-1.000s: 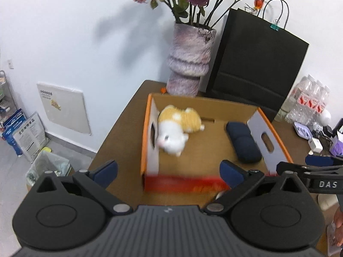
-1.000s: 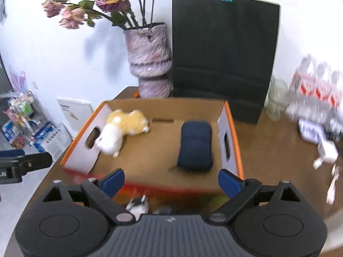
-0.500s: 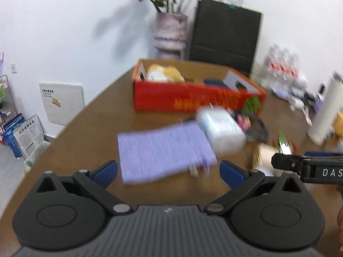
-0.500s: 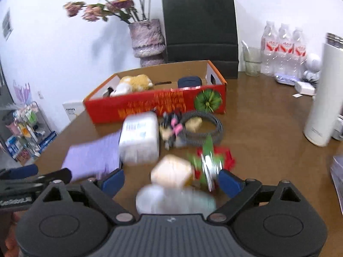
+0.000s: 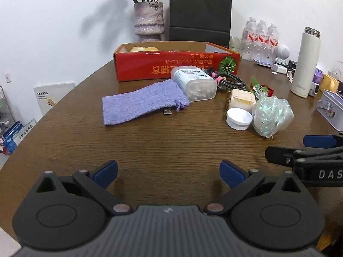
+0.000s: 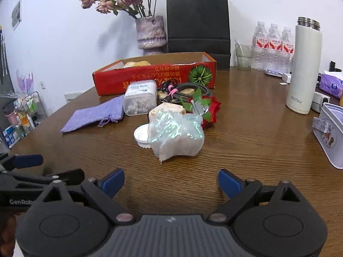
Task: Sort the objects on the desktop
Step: 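Withdraw both open tools from the box back over the table, then grasp the purple drawstring bag with the left tool while the right tool grasps the iridescent plastic bag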
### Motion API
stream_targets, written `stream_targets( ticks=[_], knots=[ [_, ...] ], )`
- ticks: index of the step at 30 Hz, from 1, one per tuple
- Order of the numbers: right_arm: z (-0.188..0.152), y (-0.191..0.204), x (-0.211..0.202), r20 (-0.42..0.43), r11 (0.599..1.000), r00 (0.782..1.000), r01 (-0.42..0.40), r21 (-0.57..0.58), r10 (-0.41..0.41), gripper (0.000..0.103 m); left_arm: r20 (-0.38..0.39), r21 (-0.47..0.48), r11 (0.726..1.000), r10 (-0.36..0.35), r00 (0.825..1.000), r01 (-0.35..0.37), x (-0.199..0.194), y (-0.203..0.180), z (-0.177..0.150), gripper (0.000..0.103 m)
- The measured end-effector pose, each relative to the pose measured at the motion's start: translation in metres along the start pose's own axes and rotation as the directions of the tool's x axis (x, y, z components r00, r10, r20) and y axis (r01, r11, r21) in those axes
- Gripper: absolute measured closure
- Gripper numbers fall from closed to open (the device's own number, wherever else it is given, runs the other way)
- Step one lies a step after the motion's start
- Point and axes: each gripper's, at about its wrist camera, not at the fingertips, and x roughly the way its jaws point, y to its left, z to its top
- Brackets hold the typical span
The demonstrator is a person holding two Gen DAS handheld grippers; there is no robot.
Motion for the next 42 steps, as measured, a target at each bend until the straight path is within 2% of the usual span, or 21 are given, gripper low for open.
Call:
stream_targets(
  ticks=[7, 10, 13, 17, 19, 20, 23, 25, 28, 32, 33, 35, 36, 37, 38, 39, 41, 42],
  knots=[
    [0.004, -0.005, 0.004, 0.007, 1.000, 1.000, -0.005, 0.015, 0.005, 0.009, 0.003, -0.016, 1.000, 0.000, 1.000, 0.000, 0.004, 0.008, 0.005, 0.000],
    [0.010, -0.007, 0.006, 0.010, 0.999, 1.000, -0.030, 0.023, 0.029, 0.011, 0.019, -0.020, 1.000, 0.001, 1.000, -0.001, 0.009, 0.015, 0.014, 0.000],
    [0.016, -0.007, 0.011, 0.015, 0.999, 0.999, -0.038, 0.030, 0.038, 0.015, 0.029, -0.025, 0.999, 0.032, 0.999, -0.031, 0.020, 0.026, 0.029, 0.000],
    [0.025, -0.007, 0.020, 0.021, 0.999, 0.999, -0.027, 0.035, 0.026, 0.023, 0.049, -0.096, 0.989, 0.114, 0.992, -0.109, 0.036, 0.054, 0.052, 0.000],
    [0.028, -0.009, 0.026, 0.025, 0.999, 0.999, -0.028, 0.046, 0.027, 0.025, 0.050, -0.131, 0.984, 0.132, 0.990, -0.125, 0.048, 0.067, 0.063, 0.000],
    [0.030, -0.010, 0.028, 0.024, 0.998, 0.999, -0.027, 0.052, 0.026, 0.030, 0.046, -0.141, 0.981, 0.141, 0.989, -0.134, 0.056, 0.074, 0.070, 0.000],
    [0.033, -0.013, 0.038, 0.012, 0.998, 1.000, -0.024, 0.065, 0.024, 0.046, 0.045, -0.116, 0.982, 0.154, 0.987, -0.148, 0.078, 0.079, 0.085, 0.000],
    [0.034, -0.014, 0.042, 0.006, 0.998, 1.000, -0.022, 0.066, 0.022, 0.049, 0.049, -0.081, 0.987, 0.141, 0.989, -0.137, 0.090, 0.074, 0.093, 0.000],
    [0.034, -0.013, 0.045, 0.002, 0.998, 1.000, -0.026, 0.058, 0.026, 0.049, 0.024, -0.051, 0.993, 0.103, 0.994, -0.102, 0.107, 0.066, 0.101, 0.000],
    [0.033, -0.011, 0.047, -0.002, 0.999, 1.000, -0.021, 0.045, 0.021, 0.051, -0.031, -0.015, 0.984, 0.176, 0.984, -0.177, 0.128, 0.058, 0.095, 0.000],
    [0.033, -0.012, 0.047, -0.002, 0.999, 1.000, -0.023, 0.044, 0.023, 0.051, -0.038, -0.019, 0.983, 0.182, 0.982, -0.183, 0.130, 0.059, 0.093, 0.000],
    [0.034, -0.012, 0.047, 0.000, 0.998, 1.000, -0.024, 0.050, 0.024, 0.053, -0.054, -0.081, 0.985, 0.149, 0.987, -0.153, 0.131, 0.068, 0.090, 0.001],
    [0.035, -0.013, 0.048, 0.000, 0.999, 1.000, -0.024, 0.048, 0.024, 0.053, -0.054, -0.100, 0.986, 0.127, 0.990, -0.132, 0.130, 0.071, 0.089, 0.006],
    [0.035, -0.012, 0.049, 0.002, 0.999, 1.000, -0.023, 0.047, 0.023, 0.053, -0.047, -0.101, 0.987, 0.123, 0.991, -0.128, 0.128, 0.072, 0.088, 0.014],
    [0.035, -0.012, 0.049, 0.004, 0.999, 1.000, -0.022, 0.047, 0.022, 0.054, -0.033, -0.089, 0.989, 0.119, 0.992, -0.121, 0.125, 0.069, 0.087, 0.027],
    [0.035, -0.012, 0.050, 0.006, 0.999, 1.000, -0.024, 0.047, 0.023, 0.054, -0.023, -0.075, 0.991, 0.111, 0.994, -0.113, 0.123, 0.066, 0.086, 0.033],
    [0.036, -0.012, 0.050, 0.005, 0.999, 1.000, -0.026, 0.045, 0.026, 0.054, -0.004, -0.042, 0.995, 0.091, 0.996, -0.091, 0.117, 0.055, 0.084, 0.064],
    [0.035, -0.013, 0.051, 0.003, 0.999, 1.000, -0.027, 0.044, 0.027, 0.054, 0.002, -0.020, 0.996, 0.089, 0.996, -0.088, 0.116, 0.049, 0.084, 0.072]
  ],
)
